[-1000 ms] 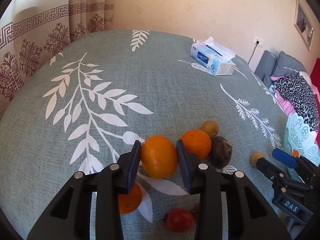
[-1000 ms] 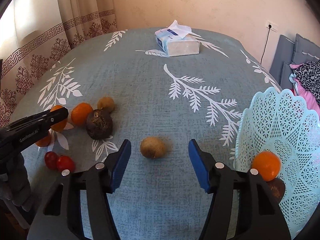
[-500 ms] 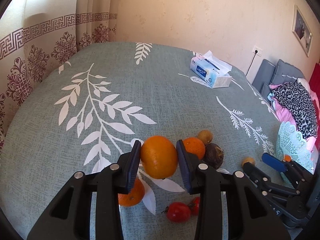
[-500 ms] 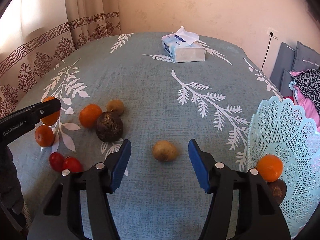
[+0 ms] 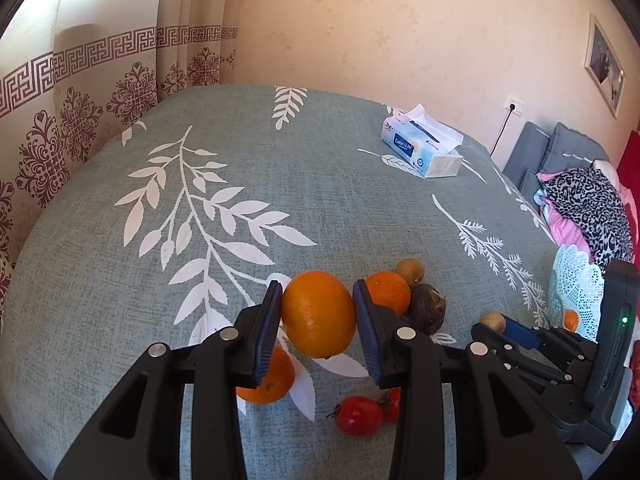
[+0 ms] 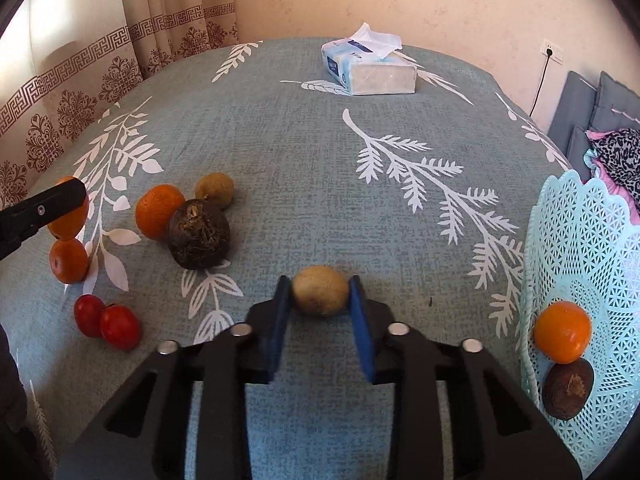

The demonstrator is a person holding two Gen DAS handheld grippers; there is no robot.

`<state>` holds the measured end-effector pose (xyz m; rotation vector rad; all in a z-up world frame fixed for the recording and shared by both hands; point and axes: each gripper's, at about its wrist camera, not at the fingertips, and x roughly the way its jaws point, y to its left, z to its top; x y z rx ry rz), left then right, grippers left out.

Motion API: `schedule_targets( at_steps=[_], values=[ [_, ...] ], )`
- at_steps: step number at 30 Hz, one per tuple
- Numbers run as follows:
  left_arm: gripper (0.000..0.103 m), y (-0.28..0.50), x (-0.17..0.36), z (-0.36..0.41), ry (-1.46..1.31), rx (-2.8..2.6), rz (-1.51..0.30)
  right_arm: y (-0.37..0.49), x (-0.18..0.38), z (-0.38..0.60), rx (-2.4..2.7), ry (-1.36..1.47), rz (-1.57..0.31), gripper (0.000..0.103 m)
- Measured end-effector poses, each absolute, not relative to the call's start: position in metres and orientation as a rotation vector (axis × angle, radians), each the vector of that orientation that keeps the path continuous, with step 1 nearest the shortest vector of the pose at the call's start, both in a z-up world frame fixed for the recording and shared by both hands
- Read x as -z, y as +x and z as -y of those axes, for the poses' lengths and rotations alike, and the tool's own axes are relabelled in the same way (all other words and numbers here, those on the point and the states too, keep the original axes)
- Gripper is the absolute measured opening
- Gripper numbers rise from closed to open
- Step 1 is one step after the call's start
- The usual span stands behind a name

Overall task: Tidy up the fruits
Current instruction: 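Close left tool on the orange while right tool closes on the brown fruit, then carry both fruits to the basket while right tool releases the brown fruit inside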

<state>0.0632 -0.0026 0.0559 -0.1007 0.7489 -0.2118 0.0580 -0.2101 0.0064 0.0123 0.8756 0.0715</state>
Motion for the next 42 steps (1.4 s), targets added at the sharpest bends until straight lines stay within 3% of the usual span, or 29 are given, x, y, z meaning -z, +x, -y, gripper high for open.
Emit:
schedule_targets(
  at_steps=[21,42],
  values=[
    [0.037,0.043,-0.076,0.042,-0.03,0.259,-0.713,0.013,-0.059,0.244,-0.04,0.064,-0.724,0.029],
    [0.037,0.017,-0.092,0.14,0.119,0.387,-0.68,-0.027,-0.059,0.344,0.149,0.139,-0.674,0.029]
  ],
)
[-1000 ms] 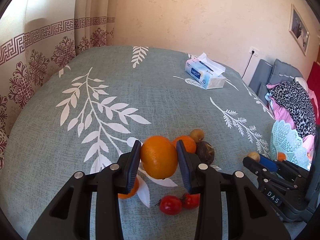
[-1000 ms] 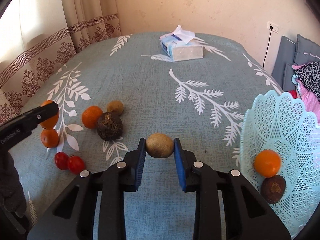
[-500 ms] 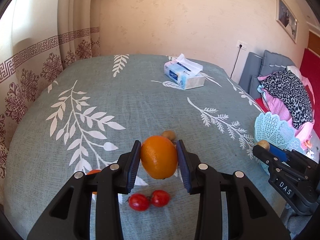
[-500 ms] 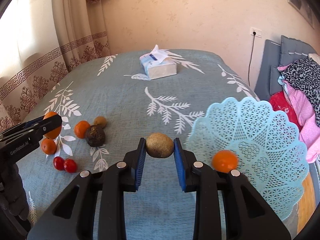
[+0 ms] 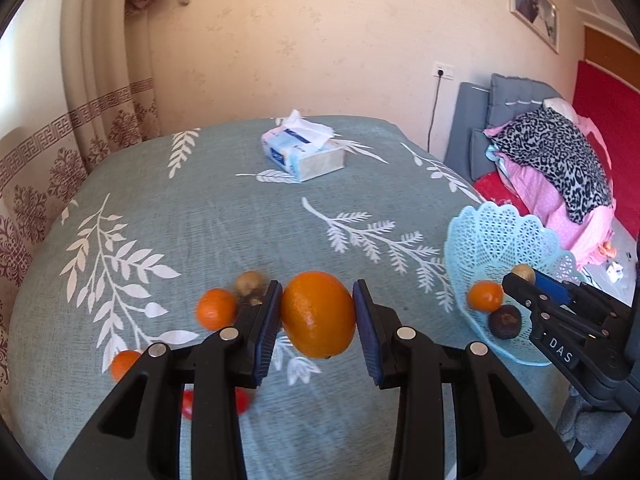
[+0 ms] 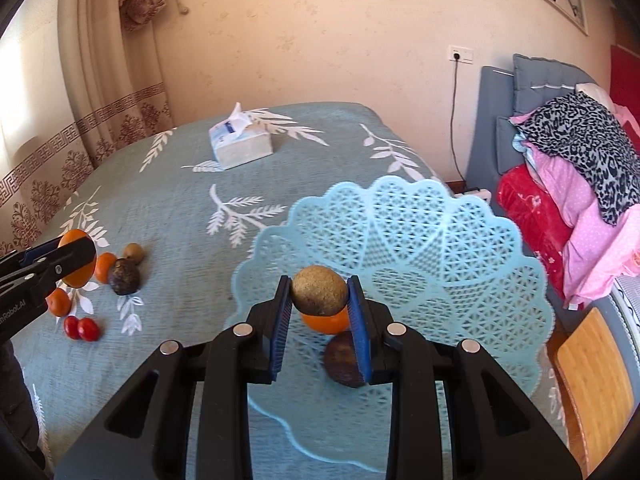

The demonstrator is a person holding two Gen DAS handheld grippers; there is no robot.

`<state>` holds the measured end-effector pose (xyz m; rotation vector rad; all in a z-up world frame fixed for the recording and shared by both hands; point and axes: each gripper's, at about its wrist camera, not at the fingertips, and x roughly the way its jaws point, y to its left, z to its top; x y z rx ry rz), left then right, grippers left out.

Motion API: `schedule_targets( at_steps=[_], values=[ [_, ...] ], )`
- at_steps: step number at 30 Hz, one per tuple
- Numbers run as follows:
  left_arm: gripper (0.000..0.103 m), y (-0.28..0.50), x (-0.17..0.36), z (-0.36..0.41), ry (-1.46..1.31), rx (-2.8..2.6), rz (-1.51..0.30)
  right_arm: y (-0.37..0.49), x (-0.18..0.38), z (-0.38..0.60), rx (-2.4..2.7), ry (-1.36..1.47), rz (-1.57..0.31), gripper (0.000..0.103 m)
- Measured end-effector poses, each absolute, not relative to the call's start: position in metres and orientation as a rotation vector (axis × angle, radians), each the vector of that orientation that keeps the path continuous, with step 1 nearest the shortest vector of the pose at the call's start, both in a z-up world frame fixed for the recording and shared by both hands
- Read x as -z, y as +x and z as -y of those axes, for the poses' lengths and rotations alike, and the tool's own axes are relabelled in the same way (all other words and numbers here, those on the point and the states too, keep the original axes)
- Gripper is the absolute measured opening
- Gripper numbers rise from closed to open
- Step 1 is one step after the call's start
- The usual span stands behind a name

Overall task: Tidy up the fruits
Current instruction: 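Carry both fruits to the basket while right tool releases the brown fruit inside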

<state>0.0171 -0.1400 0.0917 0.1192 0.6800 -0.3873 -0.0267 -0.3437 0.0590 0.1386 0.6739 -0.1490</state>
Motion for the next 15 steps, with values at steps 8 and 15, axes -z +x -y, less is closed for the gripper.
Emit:
schedule_targets(
  at_steps=[8,15],
  values=[
    [0.037,0.005,-0.093,0.187,0.182,0.468,-0.671,-0.039,-0.055,0.377,0.205,0.193,-0.67,0.029],
    [0.037,0.002,-0.09,0.217,0.213,0.521,-0.678,-0.045,-0.057,0.395,0.246,0.234,-0.652,0.046]
  ],
)
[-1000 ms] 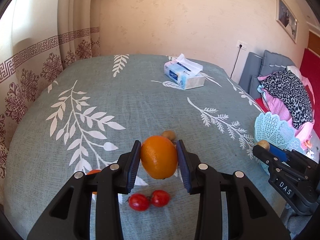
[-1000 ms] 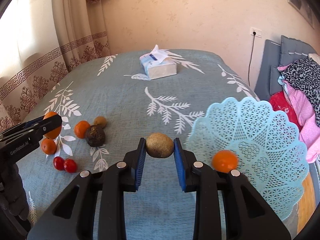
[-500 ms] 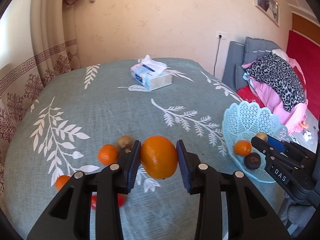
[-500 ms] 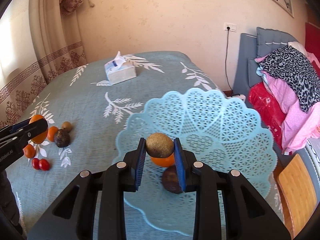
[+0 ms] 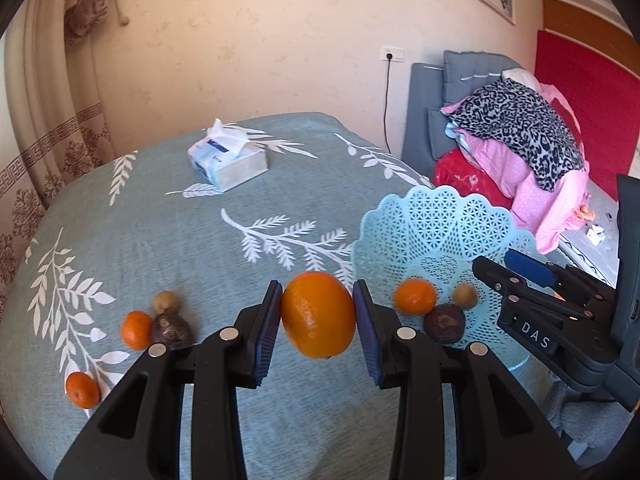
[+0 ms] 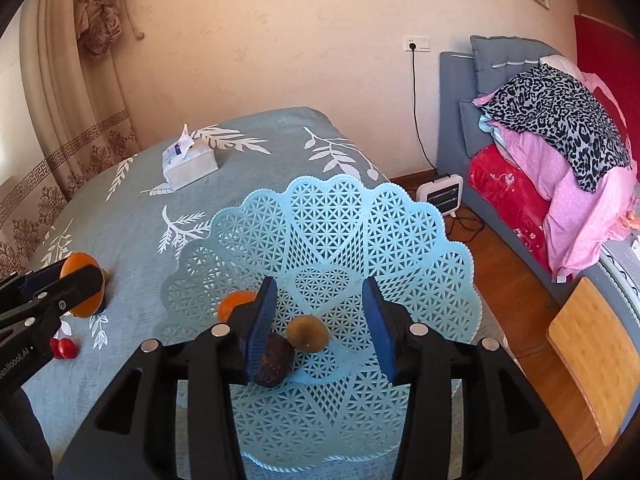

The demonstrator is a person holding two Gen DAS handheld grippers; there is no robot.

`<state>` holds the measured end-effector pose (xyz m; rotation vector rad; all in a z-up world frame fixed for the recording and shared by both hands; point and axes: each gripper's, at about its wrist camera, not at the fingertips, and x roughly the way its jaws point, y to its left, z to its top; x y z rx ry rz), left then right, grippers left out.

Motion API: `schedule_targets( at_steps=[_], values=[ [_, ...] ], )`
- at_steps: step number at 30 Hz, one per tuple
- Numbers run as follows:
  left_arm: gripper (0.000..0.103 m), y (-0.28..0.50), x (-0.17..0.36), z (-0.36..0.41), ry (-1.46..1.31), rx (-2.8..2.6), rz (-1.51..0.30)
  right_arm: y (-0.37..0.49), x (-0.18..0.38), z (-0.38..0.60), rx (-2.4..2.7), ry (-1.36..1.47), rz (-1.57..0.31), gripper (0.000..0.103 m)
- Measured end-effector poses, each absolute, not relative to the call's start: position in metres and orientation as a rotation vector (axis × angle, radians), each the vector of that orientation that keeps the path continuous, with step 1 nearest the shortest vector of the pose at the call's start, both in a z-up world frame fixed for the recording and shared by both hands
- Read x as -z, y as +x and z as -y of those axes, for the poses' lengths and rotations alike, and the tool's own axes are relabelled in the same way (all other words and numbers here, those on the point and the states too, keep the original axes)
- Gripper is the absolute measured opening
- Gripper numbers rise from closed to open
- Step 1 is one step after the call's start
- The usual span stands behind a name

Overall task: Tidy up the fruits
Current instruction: 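Carry both fruits to the basket while right tool releases the brown fruit inside, then lower the orange into the basket and open the left tool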

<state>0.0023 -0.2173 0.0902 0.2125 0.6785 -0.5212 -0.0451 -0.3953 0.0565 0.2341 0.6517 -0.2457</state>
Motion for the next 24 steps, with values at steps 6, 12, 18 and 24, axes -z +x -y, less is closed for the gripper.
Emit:
schedule_targets(
  at_steps=[6,12,18,24],
  values=[
    [0.037,0.005,-0.091,0.237,0.221,0.562,-0.681,-0.046,-0.056,0.4,0.266,0.239,-0.65,0.046],
    [0.037,0.012,-0.092,0.257,0.221,0.608,-0.688,-0.047,-0.057,0.403,0.274,0.246,-0.645,0.046],
    [0.037,0.023,-0.088,0.28,0.212,0.659,-0.729,-0.049,-0.058,0.406,0.29,0.248,-0.638,0.051],
    [0.037,0.025,-0.085,0.293,0.216,0.688,-0.738,-0.05,-0.056,0.411,0.305,0.259,-0.642,0.051]
  ],
)
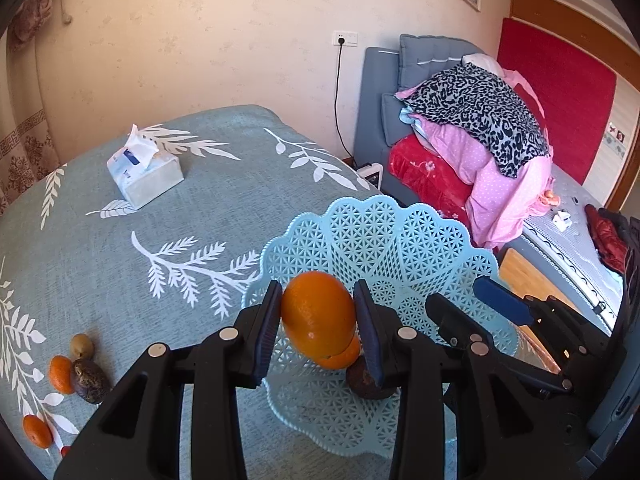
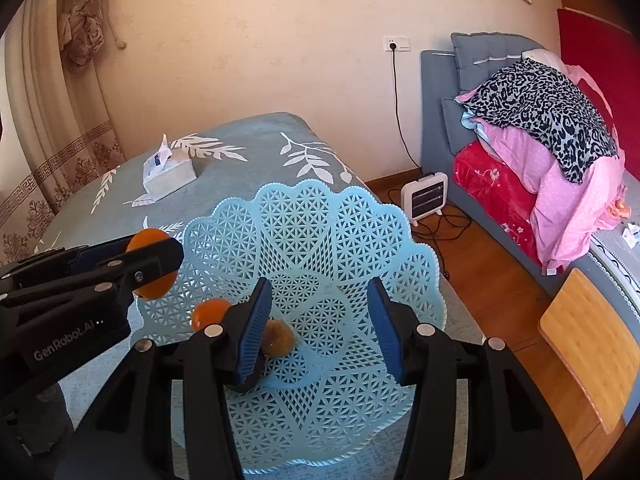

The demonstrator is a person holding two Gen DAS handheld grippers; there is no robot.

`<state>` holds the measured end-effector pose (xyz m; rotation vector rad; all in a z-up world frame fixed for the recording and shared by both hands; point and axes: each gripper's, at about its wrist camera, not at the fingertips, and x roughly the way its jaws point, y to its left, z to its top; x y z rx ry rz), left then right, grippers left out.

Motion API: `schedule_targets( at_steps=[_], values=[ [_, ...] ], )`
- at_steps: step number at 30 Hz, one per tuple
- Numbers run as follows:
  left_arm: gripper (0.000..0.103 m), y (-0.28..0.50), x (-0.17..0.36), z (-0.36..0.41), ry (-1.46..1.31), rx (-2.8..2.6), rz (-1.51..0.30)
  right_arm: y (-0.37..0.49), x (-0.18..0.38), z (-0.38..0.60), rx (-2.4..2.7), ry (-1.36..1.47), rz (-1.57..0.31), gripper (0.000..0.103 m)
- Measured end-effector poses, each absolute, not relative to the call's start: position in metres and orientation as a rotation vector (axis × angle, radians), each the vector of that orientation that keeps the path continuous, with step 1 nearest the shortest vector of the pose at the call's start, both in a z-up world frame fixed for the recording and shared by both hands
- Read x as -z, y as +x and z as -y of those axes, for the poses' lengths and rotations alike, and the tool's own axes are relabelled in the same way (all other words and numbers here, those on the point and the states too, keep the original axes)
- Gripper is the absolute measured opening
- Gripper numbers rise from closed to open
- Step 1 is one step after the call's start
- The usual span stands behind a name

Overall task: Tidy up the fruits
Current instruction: 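Lower the orange into the basket and open the left tool, then move both tools back from the basket toward the remaining fruits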

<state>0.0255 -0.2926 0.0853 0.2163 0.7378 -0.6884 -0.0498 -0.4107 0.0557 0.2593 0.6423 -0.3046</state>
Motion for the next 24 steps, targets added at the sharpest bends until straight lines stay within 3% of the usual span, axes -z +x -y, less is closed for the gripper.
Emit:
schedule_targets(
  at_steps=[3,5,6,24],
  values=[
    [0.038,0.026,-0.084,0.293,0.209,0.694,-0.747,-0.05,-0.054,0.413,0.312,0.265,-0.643,0.054],
    [0.057,0.027,-0.085,0.29,0.201,0.676,-0.736,-0.05,-0.054,0.413,0.314,0.266,-0.64,0.057],
    [0.061,0.028,-0.086,0.288,0.194,0.667,-0.728,-0.05,-0.055,0.413,0.314,0.264,-0.639,0.057],
    [0.072,0.042,-0.102,0.226,0.113,0.533,-0.688,-0.053,-0.062,0.404,0.282,0.265,-0.617,0.058]
  ],
)
